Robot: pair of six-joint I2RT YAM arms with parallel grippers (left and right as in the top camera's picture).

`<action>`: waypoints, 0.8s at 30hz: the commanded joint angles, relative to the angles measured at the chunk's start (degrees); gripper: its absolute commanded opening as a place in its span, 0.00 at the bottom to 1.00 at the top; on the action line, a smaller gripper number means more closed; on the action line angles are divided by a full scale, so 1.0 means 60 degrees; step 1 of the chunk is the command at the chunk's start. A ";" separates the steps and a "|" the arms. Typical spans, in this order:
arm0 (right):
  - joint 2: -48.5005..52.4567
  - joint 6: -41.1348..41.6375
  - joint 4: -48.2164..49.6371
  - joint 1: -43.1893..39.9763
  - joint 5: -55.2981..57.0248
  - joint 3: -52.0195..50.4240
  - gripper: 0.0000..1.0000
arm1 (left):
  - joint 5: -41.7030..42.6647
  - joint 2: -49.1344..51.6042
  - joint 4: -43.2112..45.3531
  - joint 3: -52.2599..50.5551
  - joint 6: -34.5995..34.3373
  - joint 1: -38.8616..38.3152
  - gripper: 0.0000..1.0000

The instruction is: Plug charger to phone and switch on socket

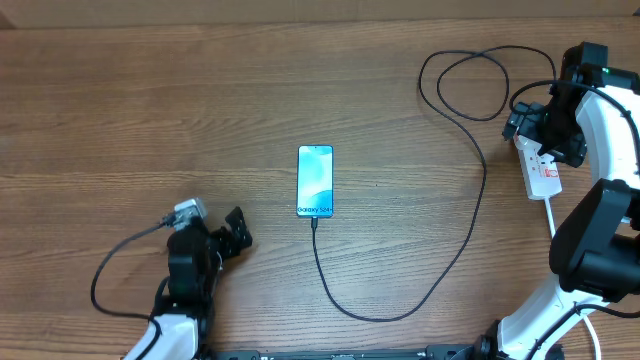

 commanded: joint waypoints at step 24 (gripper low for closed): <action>-0.0149 -0.0047 0.0022 -0.0022 0.0091 0.0102 1.00 | -0.0386 -0.6626 -0.5173 -0.0353 0.1089 0.0007 0.99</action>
